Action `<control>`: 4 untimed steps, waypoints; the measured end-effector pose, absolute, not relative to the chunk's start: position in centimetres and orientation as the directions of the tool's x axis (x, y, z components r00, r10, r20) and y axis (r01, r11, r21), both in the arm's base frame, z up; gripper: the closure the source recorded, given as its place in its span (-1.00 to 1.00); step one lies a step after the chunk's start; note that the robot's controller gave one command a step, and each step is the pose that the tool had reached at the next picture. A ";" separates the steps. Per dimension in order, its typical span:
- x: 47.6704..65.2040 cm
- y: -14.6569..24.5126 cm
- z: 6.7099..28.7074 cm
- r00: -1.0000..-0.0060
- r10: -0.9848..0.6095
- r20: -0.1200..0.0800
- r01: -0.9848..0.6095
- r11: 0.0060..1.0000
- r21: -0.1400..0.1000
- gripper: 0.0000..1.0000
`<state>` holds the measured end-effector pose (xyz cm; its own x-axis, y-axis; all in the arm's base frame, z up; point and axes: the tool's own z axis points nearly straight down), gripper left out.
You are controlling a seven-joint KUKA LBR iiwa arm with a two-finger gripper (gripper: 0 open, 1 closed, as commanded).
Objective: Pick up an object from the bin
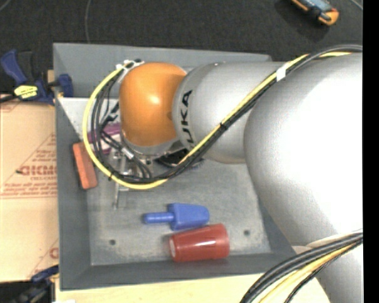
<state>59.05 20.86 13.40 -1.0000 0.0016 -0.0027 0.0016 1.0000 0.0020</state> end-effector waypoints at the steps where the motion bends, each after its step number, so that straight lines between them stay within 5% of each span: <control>1: 59.1 20.8 13.4 -1.000 0.003 -0.003 0.003 1.000 0.002 -1.00; 2: 59.7 14.1 12.8 -0.976 0.219 -0.002 0.219 0.976 0.003 -1.00; 3: 59.1 13.4 12.3 -0.967 0.254 -0.008 0.254 0.967 -0.001 -1.00; 4: 61.9 17.9 7.3 -0.997 0.070 -0.013 0.070 0.998 0.001 -1.00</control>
Offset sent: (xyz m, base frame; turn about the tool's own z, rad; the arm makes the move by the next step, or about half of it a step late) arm 0.0075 -0.0800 -0.0076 0.2632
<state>61.92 17.89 7.32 -0.9974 0.0702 -0.0135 0.0702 0.9975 0.0006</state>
